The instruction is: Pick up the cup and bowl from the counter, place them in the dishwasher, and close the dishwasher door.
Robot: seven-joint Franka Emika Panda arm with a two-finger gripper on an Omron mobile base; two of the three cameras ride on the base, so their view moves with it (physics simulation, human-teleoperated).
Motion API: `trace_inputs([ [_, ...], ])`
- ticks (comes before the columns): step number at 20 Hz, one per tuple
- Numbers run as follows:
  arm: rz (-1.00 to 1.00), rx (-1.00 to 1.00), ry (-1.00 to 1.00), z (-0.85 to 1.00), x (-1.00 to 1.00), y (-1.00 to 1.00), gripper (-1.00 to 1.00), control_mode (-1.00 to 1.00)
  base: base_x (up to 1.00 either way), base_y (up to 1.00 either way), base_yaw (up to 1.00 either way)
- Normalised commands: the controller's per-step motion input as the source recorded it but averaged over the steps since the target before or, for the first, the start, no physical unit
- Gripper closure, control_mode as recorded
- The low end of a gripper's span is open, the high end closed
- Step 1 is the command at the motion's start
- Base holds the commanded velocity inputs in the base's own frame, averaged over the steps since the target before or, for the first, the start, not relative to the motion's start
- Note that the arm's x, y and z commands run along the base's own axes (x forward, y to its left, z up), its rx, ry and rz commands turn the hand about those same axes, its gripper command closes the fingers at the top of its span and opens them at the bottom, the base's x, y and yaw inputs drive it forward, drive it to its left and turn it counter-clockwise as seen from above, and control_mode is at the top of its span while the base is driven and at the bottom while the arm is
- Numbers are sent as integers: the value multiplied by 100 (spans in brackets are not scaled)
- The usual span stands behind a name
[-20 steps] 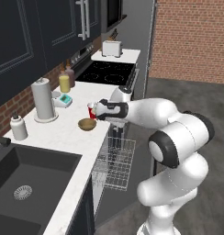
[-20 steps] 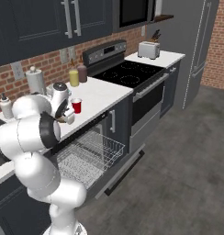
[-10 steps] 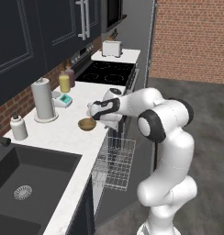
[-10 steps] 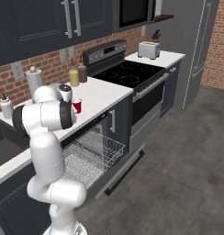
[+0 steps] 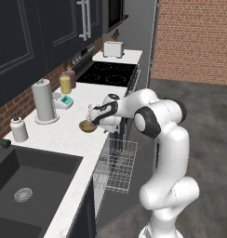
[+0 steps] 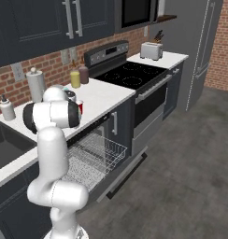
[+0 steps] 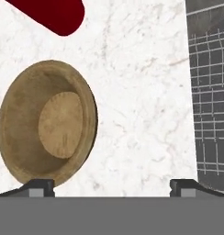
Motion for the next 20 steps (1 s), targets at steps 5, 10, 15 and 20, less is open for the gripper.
trace_inputs([
  [5,0,0,0,-28,27,4,-100,-100,0,0,0],
  [10,0,0,0,-8,23,2,-100,-100,0,0,0],
  [15,0,0,0,-6,22,1,-100,-100,0,0,0],
  [20,0,0,0,-16,13,5,-100,-100,0,0,0],
])
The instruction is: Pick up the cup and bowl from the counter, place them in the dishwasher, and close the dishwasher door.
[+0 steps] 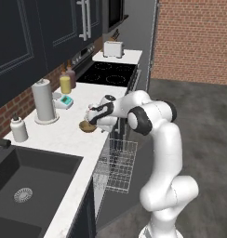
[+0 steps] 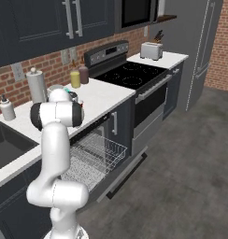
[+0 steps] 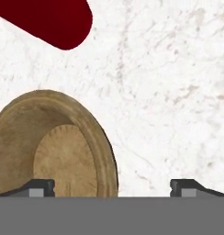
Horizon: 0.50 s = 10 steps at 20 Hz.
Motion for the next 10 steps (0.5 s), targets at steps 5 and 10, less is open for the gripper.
trace_inputs([
  [5,0,0,0,-20,2,6,100,-100,0,0,0],
  [10,0,0,0,-13,0,0,100,-100,0,0,0],
])
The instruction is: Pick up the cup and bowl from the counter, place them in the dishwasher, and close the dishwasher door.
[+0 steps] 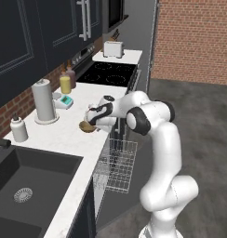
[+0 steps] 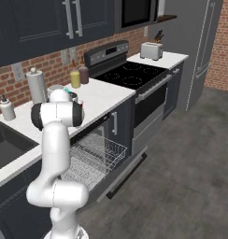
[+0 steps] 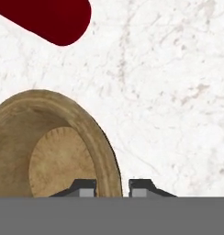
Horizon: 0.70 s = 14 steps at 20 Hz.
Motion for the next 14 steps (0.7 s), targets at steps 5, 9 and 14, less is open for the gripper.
trace_inputs([
  [5,0,0,0,-1,-10,0,100,-100,0,0,0],
  [9,0,0,-2,11,-58,-16,100,-100,0,0,0],
  [14,0,0,-1,23,-94,-37,100,-100,0,0,0],
])
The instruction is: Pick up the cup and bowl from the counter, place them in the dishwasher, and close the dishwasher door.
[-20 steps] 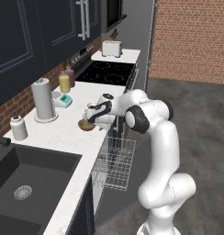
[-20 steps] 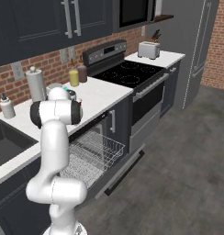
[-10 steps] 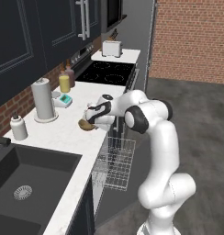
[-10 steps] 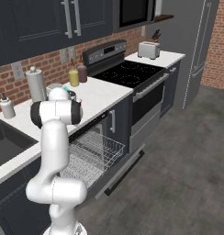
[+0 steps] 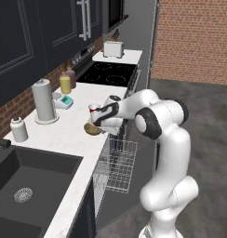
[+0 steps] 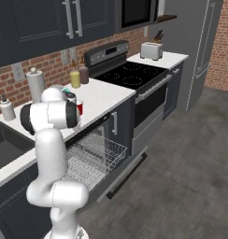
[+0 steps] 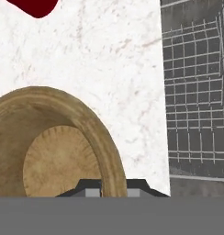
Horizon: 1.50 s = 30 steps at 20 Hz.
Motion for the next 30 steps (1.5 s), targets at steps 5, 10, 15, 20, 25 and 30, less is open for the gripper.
trace_inputs([
  [5,1,1,-2,23,-100,-65,100,-100,0,0,0],
  [10,2,4,-1,24,-96,-89,100,-100,0,0,0],
  [15,3,4,0,8,-83,-100,100,-100,0,0,0],
  [20,4,-2,11,-35,-27,-49,100,-100,0,0,0],
  [25,9,-8,20,-74,2,-1,100,-100,0,0,0],
  [30,10,-8,16,-70,2,0,100,-100,0,0,0],
])
